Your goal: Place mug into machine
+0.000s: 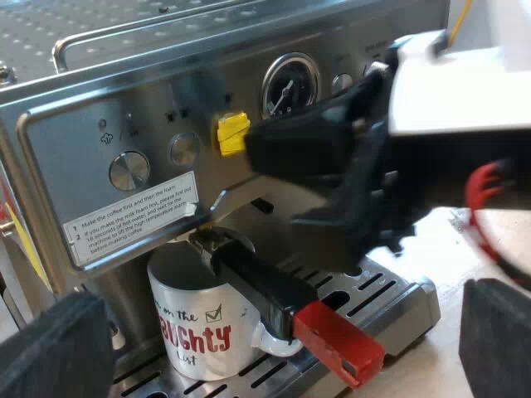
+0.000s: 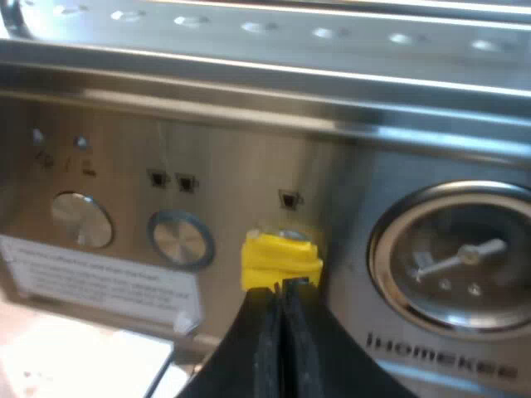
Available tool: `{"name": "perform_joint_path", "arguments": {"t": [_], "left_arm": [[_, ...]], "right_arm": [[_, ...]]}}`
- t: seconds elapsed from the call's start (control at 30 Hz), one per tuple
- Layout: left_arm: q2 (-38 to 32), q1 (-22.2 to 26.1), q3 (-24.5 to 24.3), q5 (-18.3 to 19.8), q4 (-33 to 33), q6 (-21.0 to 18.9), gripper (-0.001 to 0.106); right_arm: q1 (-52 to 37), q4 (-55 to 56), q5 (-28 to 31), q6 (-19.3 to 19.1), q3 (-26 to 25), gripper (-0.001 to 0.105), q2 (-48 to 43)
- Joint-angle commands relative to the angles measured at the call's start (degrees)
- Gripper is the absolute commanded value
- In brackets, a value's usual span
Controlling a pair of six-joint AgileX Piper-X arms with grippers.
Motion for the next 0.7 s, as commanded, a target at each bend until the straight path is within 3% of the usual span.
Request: {"name": "perform_joint_path", "arguments": {"t": [0.03, 0.2, 0.27, 0.43, 0.6, 0.7], "left_arm": [[0.0, 0.0, -0.3, -0.4, -0.9, -0.6, 0.085], [0.0, 0.0, -0.3, -0.6, -0.9, -0.6, 0.085], [0.0, 0.0, -0.4, -0.6, -0.9, -0.6, 0.085], [0.0, 0.0, -2.9, -0.6, 0.1, -0.6, 0.085], [0.2, 0.0, -8.1, -0.6, 0.6, -1.2, 0.085], [1.3, 0.0, -11.0, -2.0, 0.6, -2.8, 0.085]], "right_arm": [[2.6, 1.6, 1.0, 0.2, -0.5, 0.014, -2.5], [5.4, 8.8, 1.1, 1.5, -0.5, 0.058, -6.4], [5.6, 12.2, 1.1, 3.2, -0.5, 0.063, -7.7], [5.6, 22.0, 1.1, 5.4, -0.5, 0.066, -12.9], [5.0, 27.4, -0.6, 2.2, -0.5, 0.066, -17.4], [0.3, 31.5, -6.5, 1.4, -0.5, 0.066, -23.1]]}}
